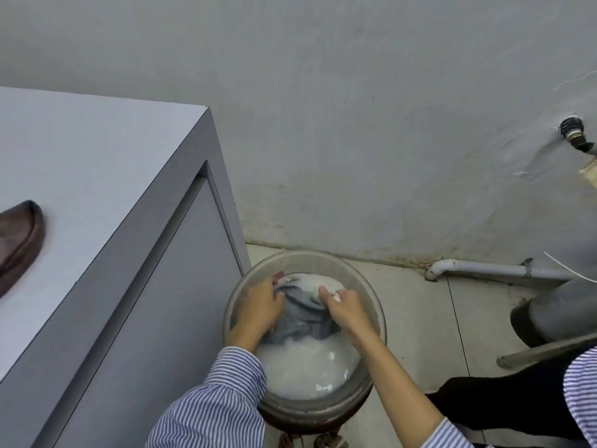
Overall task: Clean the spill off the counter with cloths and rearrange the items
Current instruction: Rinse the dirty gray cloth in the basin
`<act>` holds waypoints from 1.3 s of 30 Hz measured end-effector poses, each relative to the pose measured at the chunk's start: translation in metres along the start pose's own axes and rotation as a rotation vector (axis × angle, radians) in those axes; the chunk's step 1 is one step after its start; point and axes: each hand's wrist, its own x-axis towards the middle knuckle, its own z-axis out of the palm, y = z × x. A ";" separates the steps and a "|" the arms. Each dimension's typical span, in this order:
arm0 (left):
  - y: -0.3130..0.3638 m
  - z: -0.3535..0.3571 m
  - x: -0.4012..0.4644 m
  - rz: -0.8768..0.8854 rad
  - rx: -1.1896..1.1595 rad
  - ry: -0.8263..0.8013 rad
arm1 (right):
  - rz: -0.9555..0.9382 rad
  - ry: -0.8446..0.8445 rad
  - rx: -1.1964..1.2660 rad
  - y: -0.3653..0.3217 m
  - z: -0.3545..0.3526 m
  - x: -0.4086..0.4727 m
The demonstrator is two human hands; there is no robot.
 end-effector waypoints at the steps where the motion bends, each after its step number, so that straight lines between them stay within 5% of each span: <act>1: -0.006 0.009 0.001 0.018 0.015 -0.076 | -0.015 0.016 -0.054 0.005 0.004 0.003; 4: -0.017 0.031 0.001 0.089 0.185 -0.214 | 0.012 -0.041 -0.208 0.015 0.012 0.006; 9: -0.012 0.033 -0.004 0.118 0.471 -0.133 | 0.071 -0.088 -0.181 0.015 0.012 0.006; 13: -0.008 0.015 -0.005 0.074 0.196 0.057 | -0.001 0.036 -0.153 0.004 0.010 0.004; 17: -0.008 0.006 -0.008 0.147 0.110 0.293 | -0.308 0.206 -0.477 0.004 0.017 -0.017; 19: -0.005 0.009 -0.010 0.185 0.212 0.167 | -0.401 0.090 -0.554 0.010 0.026 -0.020; 23: -0.010 0.037 -0.013 0.162 0.417 -0.272 | -0.291 -0.175 -0.759 0.020 0.037 -0.011; 28: -0.015 0.036 -0.013 0.140 0.447 -0.392 | -0.185 -0.293 -0.785 0.018 0.032 -0.001; 30: -0.009 0.024 -0.013 0.144 0.316 -0.304 | -0.200 -0.180 -0.630 0.010 0.027 -0.001; 37: 0.037 -0.019 -0.034 0.200 -0.199 0.405 | -0.483 0.388 -0.163 -0.039 0.003 -0.021; 39: 0.042 -0.023 -0.034 0.214 -0.185 0.400 | -0.501 0.374 -0.202 -0.042 0.000 -0.025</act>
